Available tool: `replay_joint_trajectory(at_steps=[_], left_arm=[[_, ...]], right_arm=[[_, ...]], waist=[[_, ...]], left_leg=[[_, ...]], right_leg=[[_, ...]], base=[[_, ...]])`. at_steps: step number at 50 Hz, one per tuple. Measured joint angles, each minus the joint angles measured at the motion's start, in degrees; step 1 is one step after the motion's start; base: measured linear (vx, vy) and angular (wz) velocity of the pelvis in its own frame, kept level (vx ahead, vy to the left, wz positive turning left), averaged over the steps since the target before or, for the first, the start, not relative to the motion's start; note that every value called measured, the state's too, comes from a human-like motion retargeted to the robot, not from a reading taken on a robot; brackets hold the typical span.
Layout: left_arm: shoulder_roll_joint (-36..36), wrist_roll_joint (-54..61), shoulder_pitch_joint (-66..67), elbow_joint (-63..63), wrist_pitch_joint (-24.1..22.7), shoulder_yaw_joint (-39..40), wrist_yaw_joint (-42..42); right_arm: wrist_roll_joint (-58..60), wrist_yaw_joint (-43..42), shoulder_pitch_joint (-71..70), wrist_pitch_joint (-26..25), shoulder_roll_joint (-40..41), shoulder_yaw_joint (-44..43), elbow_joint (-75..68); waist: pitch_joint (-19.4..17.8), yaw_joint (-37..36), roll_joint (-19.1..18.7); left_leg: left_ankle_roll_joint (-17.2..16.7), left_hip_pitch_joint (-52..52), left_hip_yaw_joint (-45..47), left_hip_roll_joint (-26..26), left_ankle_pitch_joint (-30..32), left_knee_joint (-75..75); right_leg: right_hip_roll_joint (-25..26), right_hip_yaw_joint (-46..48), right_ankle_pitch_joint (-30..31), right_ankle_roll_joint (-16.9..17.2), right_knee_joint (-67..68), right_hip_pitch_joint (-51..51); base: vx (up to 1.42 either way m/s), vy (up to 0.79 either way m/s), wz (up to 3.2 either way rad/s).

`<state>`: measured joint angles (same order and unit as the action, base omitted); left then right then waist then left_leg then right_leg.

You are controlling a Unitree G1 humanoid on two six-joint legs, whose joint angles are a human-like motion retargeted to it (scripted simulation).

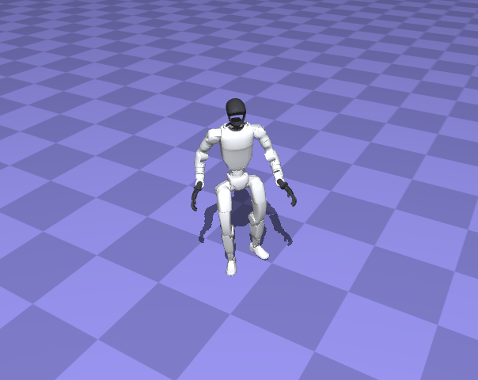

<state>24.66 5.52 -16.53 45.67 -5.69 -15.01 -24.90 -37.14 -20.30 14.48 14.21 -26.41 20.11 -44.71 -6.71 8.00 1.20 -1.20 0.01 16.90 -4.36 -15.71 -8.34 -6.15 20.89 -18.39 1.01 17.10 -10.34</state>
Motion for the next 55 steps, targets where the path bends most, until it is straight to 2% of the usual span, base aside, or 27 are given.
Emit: replay_joint_trajectory(at_steps=[3,5,7,8,10,12,15,17,18,20,23,25,27,28,31,34,35,37,39,41,44,46,48,50,52,53,55], left_arm=[[2.61,2.20,-0.81,-0.57,1.04,0.60,6.83],[4.48,5.64,0.06,2.49,1.13,0.02,14.88],[5.78,10.02,1.85,6.78,1.66,0.12,20.85],[5.87,10.90,2.48,9.07,1.84,0.89,21.89],[5.25,11.19,7.91,13.52,2.75,1.66,21.67],[2.04,8.33,14.66,17.52,5.48,1.44,17.82],[-4.31,0.92,23.00,22.34,8.61,1.00,18.71],[-7.72,-0.21,27.11,24.30,8.28,2.28,24.30],[-8.79,0.74,28.54,25.15,8.78,3.15,28.43],[-10.40,1.44,31.32,26.77,10.12,5.37,37.24],[-11.88,-10.06,34.67,28.89,6.90,8.74,48.51],[-11.93,-18.60,34.92,30.52,3.87,10.32,50.63],[-10.54,-22.70,32.92,32.37,2.67,10.36,48.77],[-9.44,-23.31,31.49,33.41,2.15,9.74,46.87],[-5.23,-23.41,26.22,36.30,0.51,4.13,38.30],[-0.52,-22.33,20.24,36.68,0.05,-1.27,31.50],[0.97,-21.90,18.02,36.56,0.67,-2.53,29.92],[3.93,-24.91,12.95,36.14,3.62,-4.07,26.31],[6.78,-24.72,8.71,33.92,7.38,-4.23,21.17],[9.15,-20.15,5.50,29.59,9.27,-2.67,14.94],[10.28,-6.51,2.66,20.51,4.71,2.06,10.41],[9.15,4.63,1.54,14.35,-0.35,4.83,12.85],[7.00,16.47,0.50,8.52,-3.64,6.42,15.84],[4.26,26.13,0.02,3.61,-4.95,6.94,16.27],[2.22,25.44,1.32,1.63,-4.24,6.08,19.18],[0.12,30.80,2.22,0.39,-4.34,6.18,19.54],[-1.74,28.84,5.15,1.04,-1.26,5.39,25.34]], right_arm=[[-3.11,13.05,6.30,-5.24,-6.58,-10.49,5.00],[-3.72,20.13,9.54,-6.64,-10.02,-17.19,7.05],[-6.59,21.09,8.91,-6.43,-13.45,-21.99,7.91],[-7.41,19.70,6.39,-5.46,-14.76,-24.09,7.68],[-9.10,12.62,-0.11,-2.06,-18.12,-25.10,4.21],[-7.47,0.31,-10.91,0.87,-19.24,-26.25,-2.39],[-1.85,-17.28,-27.31,2.56,-13.91,-33.60,-9.24],[-1.92,-22.68,-32.08,3.70,-6.52,-35.94,-7.75],[-4.14,-22.44,-33.05,4.04,-2.60,-34.39,-6.50],[-7.46,-13.00,-31.78,1.33,3.23,-28.12,-4.67],[3.71,15.57,-26.04,-7.10,4.85,-18.15,-2.79],[17.02,28.35,-21.91,-9.51,4.31,-13.64,-0.42],[27.93,32.52,-18.08,-9.93,3.53,-8.52,0.42],[32.37,31.67,-16.27,-9.44,3.32,-5.20,-0.08],[36.87,18.78,-12.11,-6.28,5.22,6.90,-6.66],[28.51,9.49,-7.78,-2.70,7.80,14.08,-13.88],[24.43,8.71,-6.12,-1.88,8.14,14.74,-15.25],[19.97,11.63,-2.17,-2.36,7.42,11.65,-14.91],[18.01,13.63,1.96,-3.74,5.96,7.76,-12.62],[17.86,14.12,5.60,-4.42,4.16,4.52,-9.77],[18.79,14.82,9.38,-4.44,1.87,0.43,-7.05],[16.00,15.04,10.40,-4.77,1.87,-2.44,-8.05],[6.48,12.70,8.75,-5.16,3.34,-5.08,-12.76],[-6.45,7.76,4.36,-4.97,5.66,-7.00,-20.36],[-12.36,3.76,-1.77,-4.94,7.38,-9.01,-28.96],[-14.53,-0.50,-5.13,-4.46,7.93,-9.56,-32.27],[-12.76,-5.96,-11.44,-5.21,8.60,-9.48,-36.46]], waist=[[3.08,4.64,3.29],[5.25,4.70,5.11],[5.75,4.77,7.27],[3.91,4.63,7.79],[3.84,4.84,6.30],[2.99,4.64,2.90],[-0.12,2.13,1.75],[-1.56,-2.84,3.53],[-2.61,-5.96,5.08],[-4.19,-12.05,8.19],[-5.52,-17.90,11.29],[-6.03,-19.78,12.47],[-6.55,-20.71,13.09],[-6.80,-21.08,13.27],[-8.58,-20.66,13.51],[-11.41,-16.00,12.55],[-12.49,-14.50,11.53],[-12.84,-10.58,9.45],[-11.25,-6.26,7.56],[-8.82,-1.98,5.14],[-4.88,3.57,0.93],[-2.53,6.59,-1.44],[-1.62,9.64,-2.65],[-1.87,12.45,-2.35],[-2.29,13.77,-1.95],[-2.74,13.61,-1.87],[-3.76,12.02,-2.13]], left_leg=[[0.84,6.84,4.16,3.83,2.03,2.82],[1.38,9.59,8.09,4.61,1.29,0.08],[1.32,8.60,12.20,4.45,-0.16,-11.13],[1.17,7.74,13.99,3.19,-0.06,-18.88],[0.75,1.96,13.17,-1.42,2.76,-37.11],[-0.28,-5.84,4.55,-2.48,8.08,-50.23],[0.06,-13.35,-5.13,1.23,7.16,-60.40],[4.21,-15.74,-3.19,-0.14,4.55,-62.90],[6.35,-16.42,-1.36,-1.18,3.55,-63.03],[8.55,-17.66,1.43,-2.28,1.19,-60.94],[7.07,-20.16,1.01,-1.04,-3.16,-51.26],[6.47,-21.58,0.72,-0.66,-6.04,-41.17],[6.02,-21.65,2.28,-1.08,-7.72,-27.77],[5.55,-21.22,2.72,-0.91,-7.66,-20.53],[5.53,-18.38,0.49,0.93,-4.91,-6.81],[9.01,-14.96,-1.51,1.34,-8.40,-9.67],[9.78,-13.61,-1.89,0.48,-10.43,-11.76],[10.00,-12.82,-2.77,-1.49,-13.69,-15.66],[8.66,-12.24,-2.64,-3.08,-15.18,-16.99],[6.18,-10.71,-2.20,-4.48,-14.44,-15.31],[1.98,-7.15,-1.67,-5.82,-9.26,-9.47],[-0.57,-4.65,-1.62,-5.59,-4.26,-5.76],[-2.12,-1.28,-2.62,-3.75,0.56,-2.92],[-1.75,2.91,-4.87,-0.96,3.76,-1.70],[0.74,5.70,-8.00,1.21,4.72,-4.58],[2.22,6.03,-9.40,2.24,4.61,-8.22],[4.22,4.00,-11.00,3.69,4.85,-20.38]], right_leg=[[0.19,10.78,4.90,5.87,-14.38,3.37],[-0.15,15.78,4.34,5.68,-12.04,2.73],[-0.24,12.81,1.95,4.93,-12.38,4.18],[-0.68,8.89,-0.24,4.08,-9.96,4.37],[1.80,0.00,-4.18,0.58,-9.00,5.46],[5.64,-8.64,-5.06,-1.61,-8.06,6.52],[8.38,-21.77,-4.42,-1.43,-6.87,9.82],[8.97,-31.70,-3.26,-0.05,-5.86,11.27],[9.07,-36.69,-2.57,0.66,-5.26,11.89],[8.59,-45.38,-0.96,2.82,-4.86,13.22],[6.41,-54.56,2.14,6.96,-7.36,15.45],[4.68,-58.58,4.37,9.35,-9.74,16.42],[3.53,-61.39,6.33,11.00,-11.72,16.92],[3.17,-62.68,7.11,11.30,-12.57,17.30],[2.91,-65.20,8.02,8.96,-12.88,19.95],[6.14,-61.17,7.37,5.51,-3.27,21.37],[8.61,-58.68,6.73,3.91,3.13,20.63],[12.53,-47.58,6.83,4.21,22.10,12.74],[11.40,-34.99,6.42,3.10,36.18,3.11],[8.35,-24.21,3.02,0.00,41.81,-4.29],[6.79,-13.82,-0.09,-2.58,34.50,-9.91],[7.20,-9.48,1.10,-1.97,20.91,-10.31],[7.05,-6.28,3.79,-0.22,2.84,-7.49],[5.93,-5.15,4.87,2.12,-11.76,-4.45],[4.99,-7.37,5.21,3.28,-17.10,-3.24],[4.63,-9.22,5.70,2.91,-17.41,-2.66],[4.72,-13.52,3.40,0.23,-14.09,-1.50]], base=[[0.64,-0.24,-1.64],[0.61,-0.25,-2.63],[0.54,-0.24,-3.05],[0.51,-0.20,-3.37],[0.50,-0.15,-3.56],[0.50,-0.08,-3.80],[0.52,-0.09,-4.22],[0.52,-0.13,-4.90],[0.50,-0.09,-5.12],[0.50,-0.01,-4.94],[0.49,0.14,-3.84],[0.48,0.22,-2.50],[0.49,0.27,-1.74],[0.51,0.29,-1.47],[0.54,0.30,-0.93],[0.61,0.31,0.20],[0.63,0.29,0.11],[0.64,0.25,0.10],[0.66,0.21,0.02],[0.70,0.16,-0.08],[0.75,0.07,-0.13],[0.81,0.00,-0.03],[0.87,-0.02,0.22],[0.93,-0.04,0.13],[0.94,-0.03,-0.52],[0.91,-0.01,-1.14],[0.89,0.02,-1.80]])
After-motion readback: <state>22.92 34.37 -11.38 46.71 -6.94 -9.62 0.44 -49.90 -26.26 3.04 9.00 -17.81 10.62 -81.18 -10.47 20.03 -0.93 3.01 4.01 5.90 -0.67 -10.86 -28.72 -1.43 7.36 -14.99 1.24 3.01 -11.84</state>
